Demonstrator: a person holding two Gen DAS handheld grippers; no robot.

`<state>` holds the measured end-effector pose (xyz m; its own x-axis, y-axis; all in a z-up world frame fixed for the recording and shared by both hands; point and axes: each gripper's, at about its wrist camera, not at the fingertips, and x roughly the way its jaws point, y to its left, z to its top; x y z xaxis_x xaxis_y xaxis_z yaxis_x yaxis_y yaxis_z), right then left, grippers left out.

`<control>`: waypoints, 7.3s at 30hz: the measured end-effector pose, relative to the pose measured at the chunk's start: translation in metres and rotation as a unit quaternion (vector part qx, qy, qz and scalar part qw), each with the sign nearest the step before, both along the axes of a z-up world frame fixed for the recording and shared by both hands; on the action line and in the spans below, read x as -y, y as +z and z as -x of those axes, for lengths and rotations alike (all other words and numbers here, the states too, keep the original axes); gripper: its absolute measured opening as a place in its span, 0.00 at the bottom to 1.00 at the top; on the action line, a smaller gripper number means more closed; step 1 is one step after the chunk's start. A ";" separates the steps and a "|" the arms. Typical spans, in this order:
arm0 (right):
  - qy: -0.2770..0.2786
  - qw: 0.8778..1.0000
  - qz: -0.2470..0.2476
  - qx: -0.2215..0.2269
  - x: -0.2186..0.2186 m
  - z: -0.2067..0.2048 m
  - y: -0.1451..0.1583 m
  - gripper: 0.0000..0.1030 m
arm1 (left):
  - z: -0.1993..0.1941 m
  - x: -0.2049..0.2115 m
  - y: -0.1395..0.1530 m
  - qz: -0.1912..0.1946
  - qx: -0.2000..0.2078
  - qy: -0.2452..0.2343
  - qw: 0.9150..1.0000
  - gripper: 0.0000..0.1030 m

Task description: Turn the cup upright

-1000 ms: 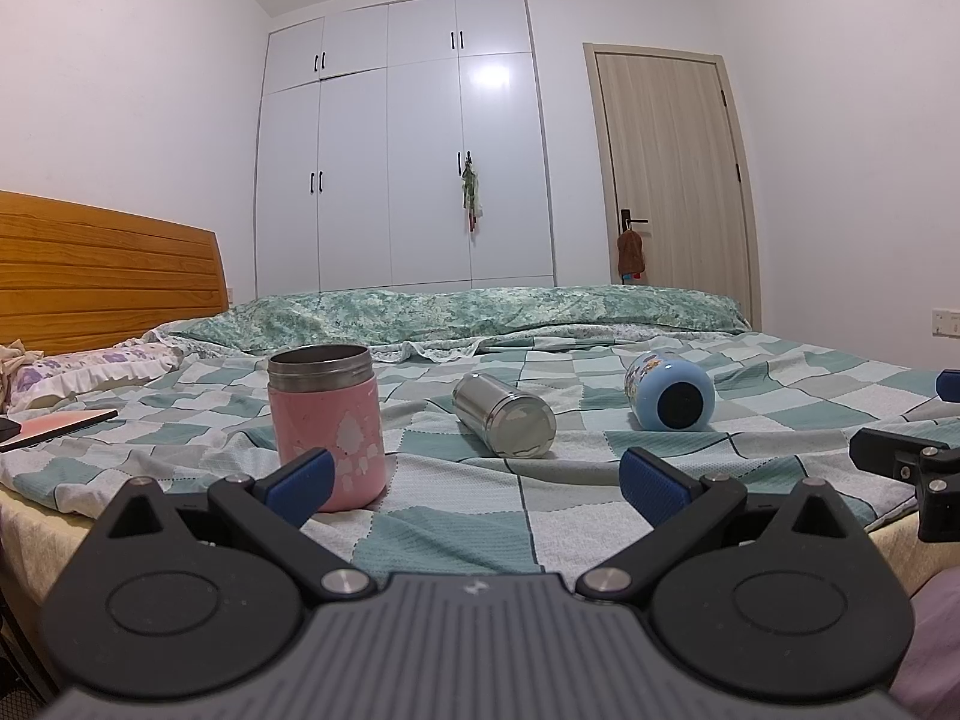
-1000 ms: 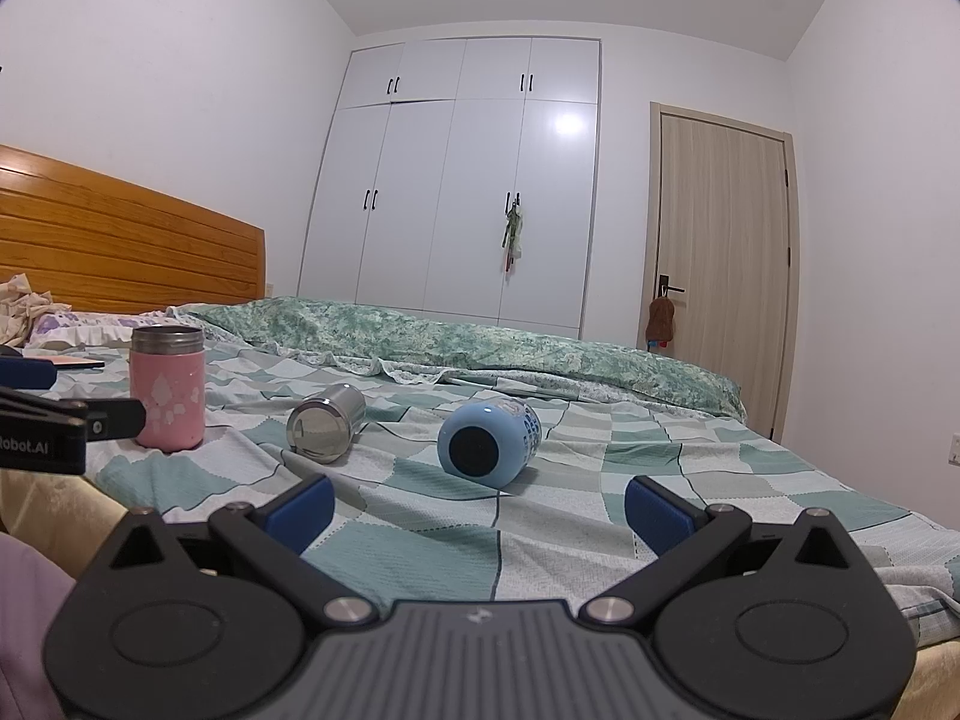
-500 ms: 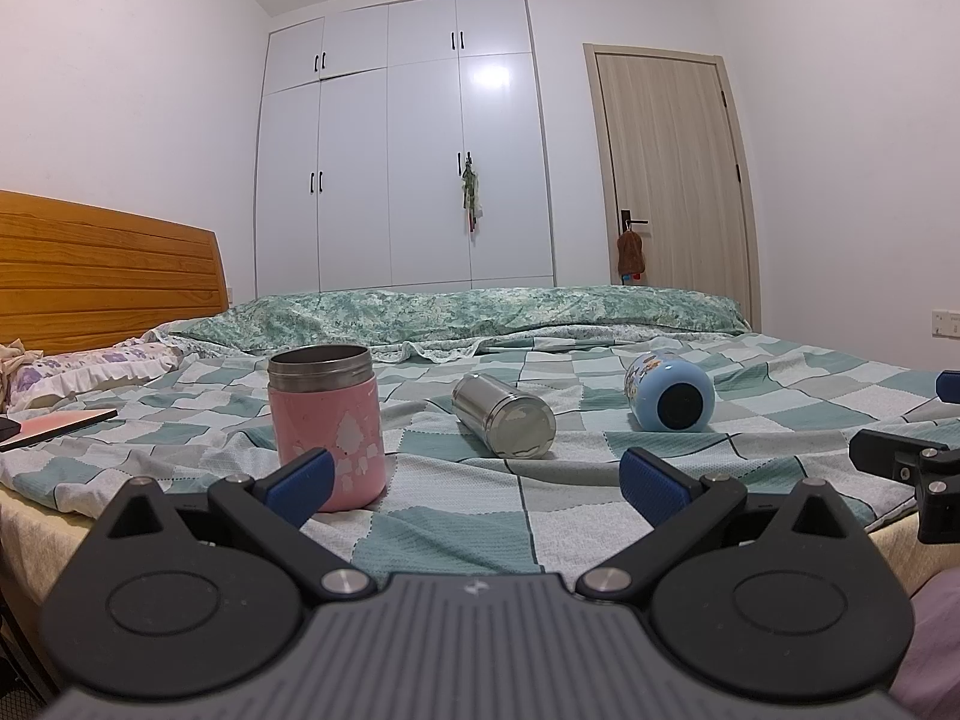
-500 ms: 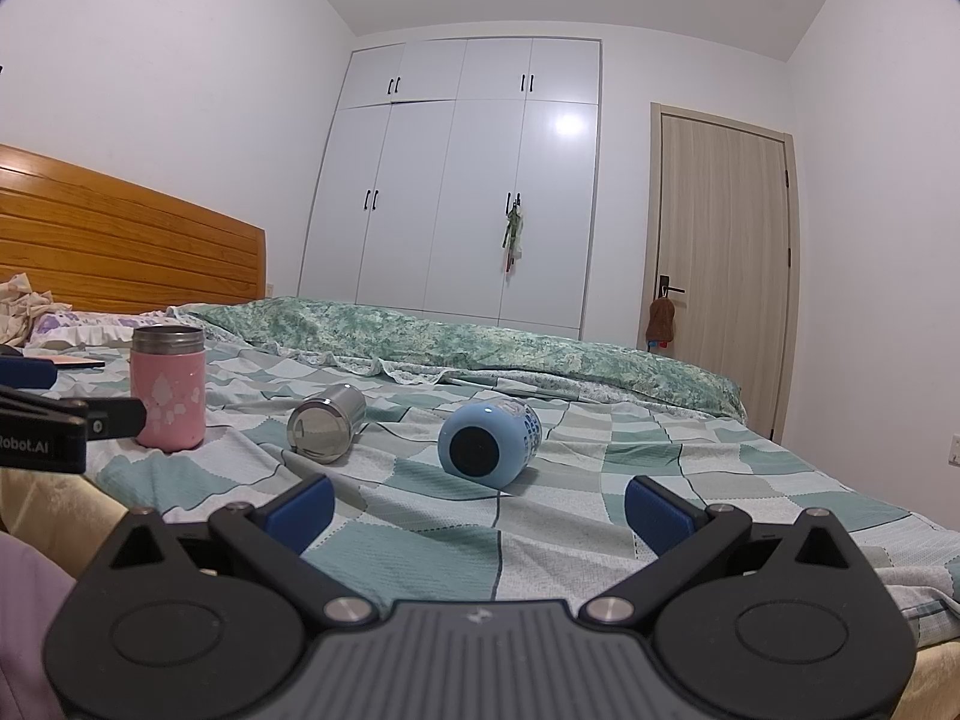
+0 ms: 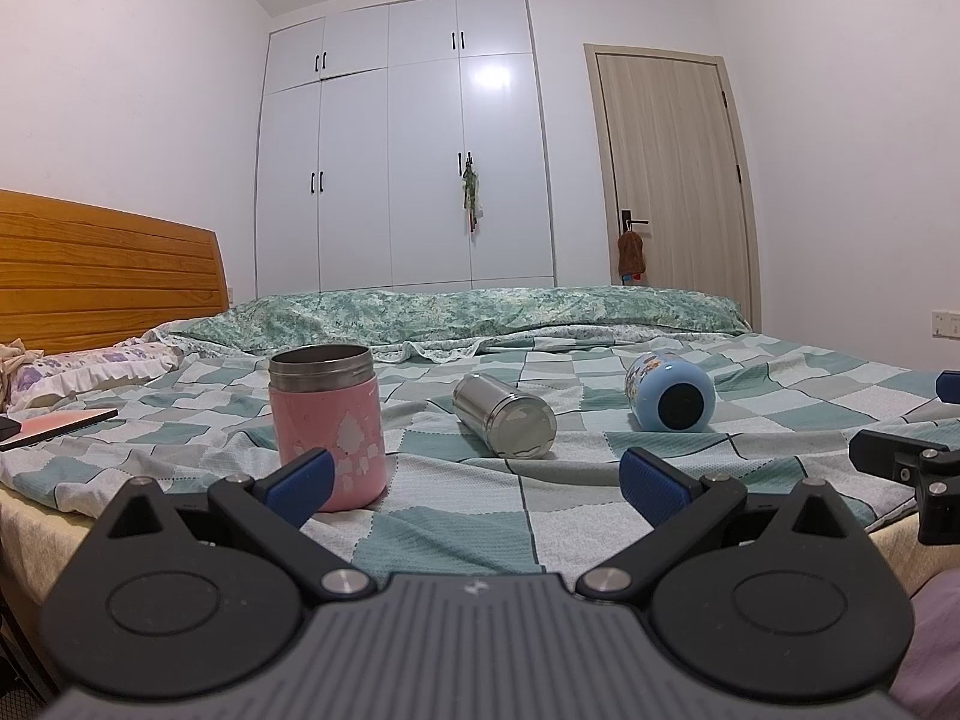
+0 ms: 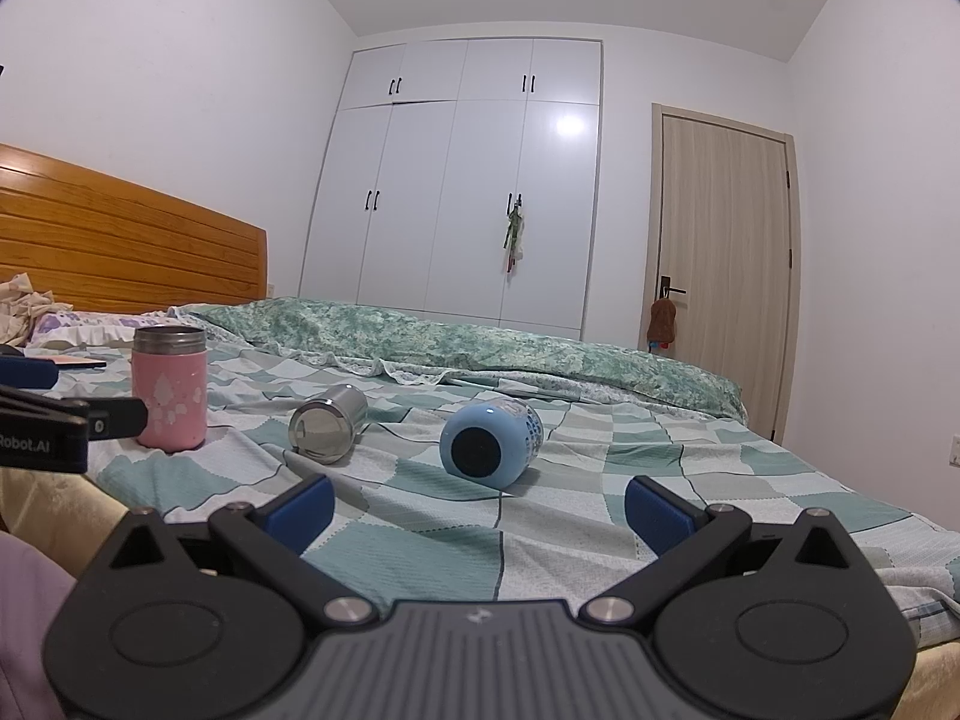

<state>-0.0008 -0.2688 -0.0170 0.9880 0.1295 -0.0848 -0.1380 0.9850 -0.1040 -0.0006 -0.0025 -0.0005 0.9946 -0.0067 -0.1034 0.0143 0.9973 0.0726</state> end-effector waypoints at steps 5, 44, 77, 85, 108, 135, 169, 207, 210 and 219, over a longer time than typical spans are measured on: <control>0.000 1.000 0.000 0.000 0.000 0.000 0.000 1.00 | 0.000 0.000 0.000 0.000 0.000 0.000 1.000 1.00; 0.078 0.982 0.037 -0.166 -0.144 -0.216 0.056 1.00 | -0.104 -0.184 0.046 0.033 -0.069 0.034 0.996 1.00; 0.069 0.962 -0.055 -0.258 -0.156 -0.298 0.025 0.63 | -0.144 -0.195 0.038 0.000 -0.119 -0.036 0.992 1.00; 0.072 0.964 -0.057 -0.250 -0.152 -0.266 0.033 0.63 | -0.124 -0.172 0.049 -0.010 -0.128 -0.069 0.989 1.00; 0.053 0.960 -0.051 -0.271 -0.126 -0.144 0.031 0.63 | -0.086 -0.106 0.065 -0.036 -0.191 -0.087 0.977 1.00; 0.041 0.979 -0.096 -0.174 -0.036 -0.108 0.050 1.00 | -0.074 -0.047 0.060 -0.008 -0.241 -0.048 0.969 1.00; 0.009 0.981 -0.114 -0.155 0.068 -0.160 0.004 1.00 | -0.224 0.037 0.028 0.139 -0.381 -0.022 0.914 0.64; -0.002 0.987 -0.128 -0.094 0.021 -0.131 0.005 1.00 | -0.225 0.002 0.061 0.023 -0.176 0.045 0.983 0.61; -0.002 0.987 -0.128 -0.092 0.021 -0.131 0.004 1.00 | -0.215 0.006 0.049 0.008 -0.154 0.039 0.987 0.61; -0.002 0.988 -0.126 -0.087 0.022 -0.129 0.004 1.00 | -0.198 0.003 0.063 0.028 -0.119 0.027 0.992 1.00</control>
<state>0.1286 -0.2903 -0.0132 0.9618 0.1649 -0.2185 -0.1292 0.9772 0.1688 0.1972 -0.0057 0.0626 0.9411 0.0342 -0.3364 -0.0301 0.9994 0.0176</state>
